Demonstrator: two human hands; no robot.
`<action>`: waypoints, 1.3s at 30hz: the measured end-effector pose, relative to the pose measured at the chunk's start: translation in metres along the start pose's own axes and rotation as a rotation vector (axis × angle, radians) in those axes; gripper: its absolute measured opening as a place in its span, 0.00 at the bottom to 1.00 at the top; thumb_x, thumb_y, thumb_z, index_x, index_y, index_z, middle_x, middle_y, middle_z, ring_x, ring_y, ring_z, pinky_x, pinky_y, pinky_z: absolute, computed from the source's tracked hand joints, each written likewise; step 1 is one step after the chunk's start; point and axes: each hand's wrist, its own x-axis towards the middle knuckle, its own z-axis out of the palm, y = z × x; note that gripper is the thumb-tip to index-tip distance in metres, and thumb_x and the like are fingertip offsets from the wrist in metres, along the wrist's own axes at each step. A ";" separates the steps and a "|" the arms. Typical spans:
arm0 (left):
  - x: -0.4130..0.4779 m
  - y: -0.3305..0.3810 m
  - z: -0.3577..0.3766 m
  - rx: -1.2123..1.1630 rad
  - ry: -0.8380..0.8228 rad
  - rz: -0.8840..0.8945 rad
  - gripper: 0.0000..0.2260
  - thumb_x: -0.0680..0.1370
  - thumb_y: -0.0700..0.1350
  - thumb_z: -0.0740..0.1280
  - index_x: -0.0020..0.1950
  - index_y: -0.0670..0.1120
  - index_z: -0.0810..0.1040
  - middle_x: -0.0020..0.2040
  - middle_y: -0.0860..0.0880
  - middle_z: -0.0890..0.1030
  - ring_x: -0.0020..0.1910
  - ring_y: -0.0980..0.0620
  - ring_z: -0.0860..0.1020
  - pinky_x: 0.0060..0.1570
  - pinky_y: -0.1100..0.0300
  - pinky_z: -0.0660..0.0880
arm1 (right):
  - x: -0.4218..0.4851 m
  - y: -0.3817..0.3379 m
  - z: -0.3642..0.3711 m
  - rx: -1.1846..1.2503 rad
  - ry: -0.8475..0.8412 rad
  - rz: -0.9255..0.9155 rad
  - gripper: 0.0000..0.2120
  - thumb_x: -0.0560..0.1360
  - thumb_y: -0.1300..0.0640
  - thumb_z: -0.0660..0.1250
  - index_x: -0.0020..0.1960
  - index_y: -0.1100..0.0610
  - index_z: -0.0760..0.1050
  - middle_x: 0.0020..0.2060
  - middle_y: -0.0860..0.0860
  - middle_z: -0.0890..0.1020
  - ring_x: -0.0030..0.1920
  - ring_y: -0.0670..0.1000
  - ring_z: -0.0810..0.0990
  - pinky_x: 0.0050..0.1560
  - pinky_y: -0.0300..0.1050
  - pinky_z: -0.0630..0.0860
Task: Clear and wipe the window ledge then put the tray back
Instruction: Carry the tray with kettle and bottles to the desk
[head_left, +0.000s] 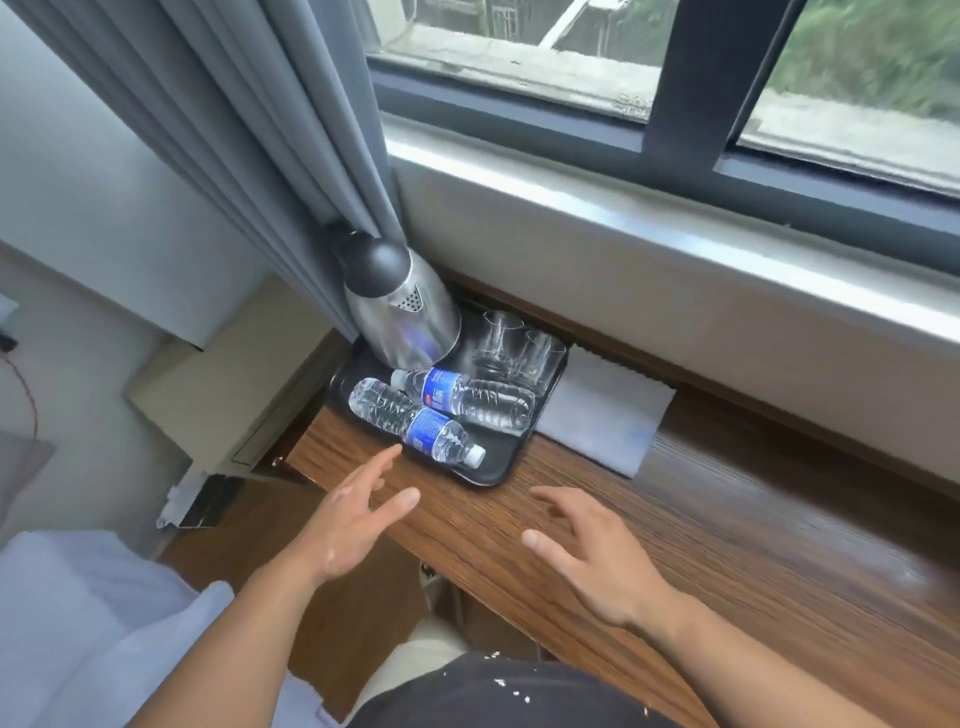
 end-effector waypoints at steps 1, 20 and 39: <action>0.008 0.001 -0.006 0.008 -0.010 0.011 0.45 0.62 0.84 0.57 0.76 0.68 0.59 0.75 0.55 0.69 0.70 0.56 0.70 0.65 0.56 0.67 | 0.002 -0.001 0.000 0.004 0.022 0.014 0.40 0.73 0.21 0.51 0.76 0.44 0.66 0.71 0.42 0.73 0.68 0.41 0.73 0.69 0.43 0.71; 0.177 -0.065 -0.186 0.104 -0.048 0.152 0.47 0.65 0.76 0.62 0.80 0.56 0.62 0.75 0.47 0.70 0.67 0.50 0.75 0.68 0.50 0.69 | 0.085 -0.064 0.074 0.165 0.461 0.458 0.44 0.71 0.20 0.54 0.78 0.46 0.63 0.73 0.44 0.71 0.68 0.45 0.73 0.70 0.50 0.72; 0.279 -0.099 -0.148 0.208 -0.068 0.415 0.54 0.62 0.79 0.67 0.81 0.50 0.62 0.78 0.49 0.68 0.77 0.51 0.65 0.75 0.52 0.63 | 0.160 -0.055 0.105 0.246 0.703 0.674 0.48 0.70 0.28 0.66 0.82 0.39 0.48 0.78 0.45 0.66 0.77 0.51 0.67 0.74 0.54 0.66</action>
